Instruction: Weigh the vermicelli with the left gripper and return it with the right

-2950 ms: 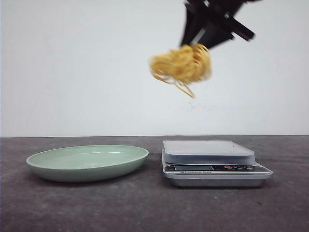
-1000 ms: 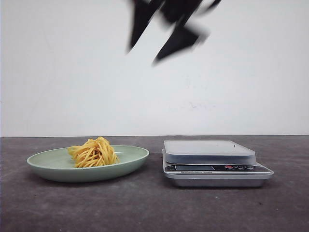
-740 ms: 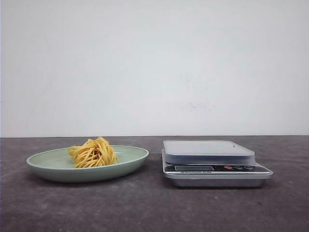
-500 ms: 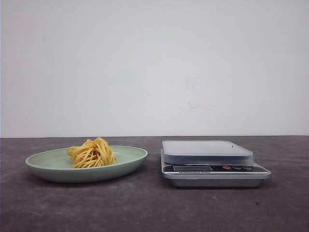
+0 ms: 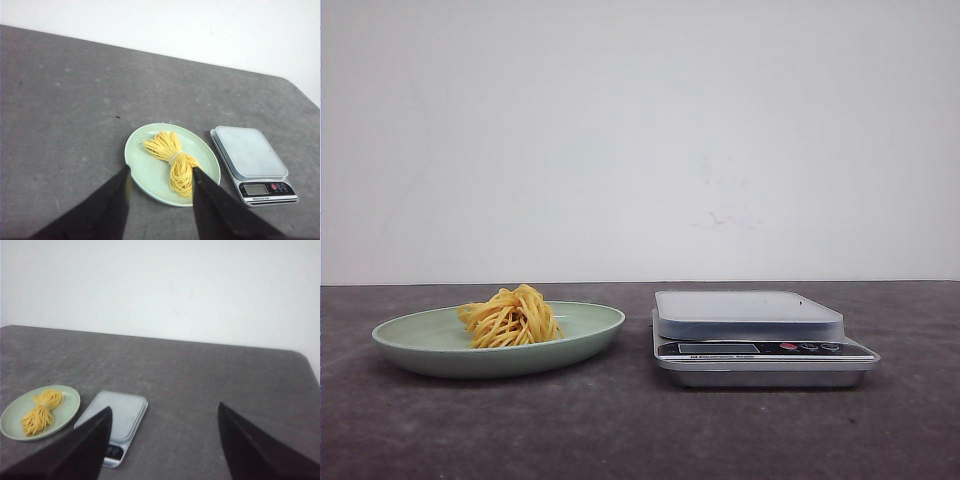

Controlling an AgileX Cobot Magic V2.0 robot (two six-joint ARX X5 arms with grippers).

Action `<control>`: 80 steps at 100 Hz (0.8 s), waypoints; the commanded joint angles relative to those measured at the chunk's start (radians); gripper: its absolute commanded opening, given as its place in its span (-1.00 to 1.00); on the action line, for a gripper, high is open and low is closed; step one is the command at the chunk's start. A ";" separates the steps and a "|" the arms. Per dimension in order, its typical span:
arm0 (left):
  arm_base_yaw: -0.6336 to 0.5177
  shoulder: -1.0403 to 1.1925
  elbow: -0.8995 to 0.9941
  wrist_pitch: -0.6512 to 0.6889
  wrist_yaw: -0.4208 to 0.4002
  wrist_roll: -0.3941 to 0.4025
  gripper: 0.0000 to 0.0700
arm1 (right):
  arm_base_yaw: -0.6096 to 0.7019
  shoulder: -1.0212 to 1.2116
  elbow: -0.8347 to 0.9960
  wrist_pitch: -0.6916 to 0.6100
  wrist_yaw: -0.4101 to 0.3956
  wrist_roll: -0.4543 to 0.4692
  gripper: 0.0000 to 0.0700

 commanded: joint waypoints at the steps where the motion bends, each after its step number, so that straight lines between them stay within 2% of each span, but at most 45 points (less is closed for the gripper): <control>1: -0.006 -0.001 -0.005 0.025 -0.003 0.020 -0.34 | -0.035 -0.050 -0.084 0.055 -0.055 0.021 0.20; 21: -0.006 -0.001 -0.070 0.122 -0.003 0.020 -0.34 | -0.153 -0.130 -0.361 0.315 -0.200 0.057 0.19; 31: -0.006 -0.001 -0.109 0.181 -0.003 0.020 -0.34 | -0.185 -0.128 -0.474 0.467 -0.243 0.100 0.19; 44: -0.006 -0.001 -0.146 0.240 -0.004 0.029 -0.34 | -0.192 -0.114 -0.601 0.609 -0.255 0.149 0.19; 54: -0.006 0.000 -0.152 0.256 -0.008 0.032 -0.34 | -0.192 -0.085 -0.647 0.666 -0.269 0.201 0.18; 58: -0.006 0.000 -0.152 0.262 -0.007 0.032 -0.35 | -0.192 -0.069 -0.648 0.674 -0.279 0.220 0.07; 62: -0.006 0.000 -0.152 0.262 -0.007 0.032 -0.42 | -0.192 -0.056 -0.647 0.685 -0.285 0.226 -0.21; 65: -0.006 0.000 -0.152 0.261 -0.007 0.033 -0.64 | -0.192 -0.050 -0.647 0.692 -0.286 0.224 -0.59; 67: -0.006 0.000 -0.152 0.260 -0.007 0.038 -0.88 | -0.192 -0.045 -0.647 0.695 -0.286 0.222 -0.93; 68: -0.006 0.000 -0.152 0.260 -0.007 0.042 -1.00 | -0.192 -0.043 -0.647 0.696 -0.286 0.220 -1.00; 72: -0.006 0.000 -0.152 0.264 -0.008 0.052 -0.97 | -0.192 -0.037 -0.647 0.704 -0.286 0.216 -0.95; 80: -0.006 0.000 -0.152 0.274 -0.020 0.055 -0.97 | -0.192 -0.032 -0.647 0.718 -0.285 0.216 -0.98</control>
